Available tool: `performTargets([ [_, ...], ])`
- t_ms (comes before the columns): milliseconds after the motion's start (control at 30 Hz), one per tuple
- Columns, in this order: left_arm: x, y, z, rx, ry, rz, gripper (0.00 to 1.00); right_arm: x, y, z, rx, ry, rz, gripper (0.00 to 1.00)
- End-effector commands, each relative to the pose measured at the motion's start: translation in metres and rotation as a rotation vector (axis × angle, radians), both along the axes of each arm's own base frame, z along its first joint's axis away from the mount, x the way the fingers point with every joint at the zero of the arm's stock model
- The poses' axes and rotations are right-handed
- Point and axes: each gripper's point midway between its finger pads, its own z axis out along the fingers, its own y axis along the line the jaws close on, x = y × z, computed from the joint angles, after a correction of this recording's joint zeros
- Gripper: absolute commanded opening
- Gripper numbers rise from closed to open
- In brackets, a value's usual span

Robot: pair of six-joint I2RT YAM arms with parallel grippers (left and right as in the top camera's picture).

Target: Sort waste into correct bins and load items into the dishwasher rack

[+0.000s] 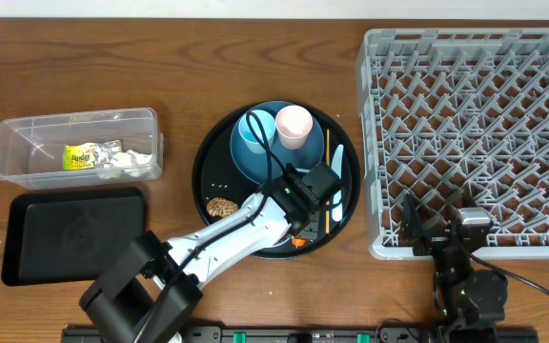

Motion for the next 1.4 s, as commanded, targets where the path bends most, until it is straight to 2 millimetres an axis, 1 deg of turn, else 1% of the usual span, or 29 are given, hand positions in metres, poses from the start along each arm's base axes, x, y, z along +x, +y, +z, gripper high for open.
performTargets([
  [0,-0.0003,0.0054,-0.0044,0.024,-0.001,0.012,0.27,0.0003,-0.0055,-0.0016,-0.014,0.004,-0.024,0.99],
  [33,-0.0002,0.0053,-0.0044,0.024,-0.001,0.012,0.24,0.0003,-0.0055,-0.0016,-0.014,0.004,-0.024,0.99],
  [100,-0.0003,0.0054,-0.0044,0.024,-0.001,0.012,0.21,0.0003,-0.0055,-0.0016,-0.013,0.005,-0.024,0.99],
  [1367,-0.002,0.0074,-0.0048,0.034,0.005,0.007,0.19,0.0003,-0.0055,-0.0016,-0.014,0.004,-0.024,0.99],
])
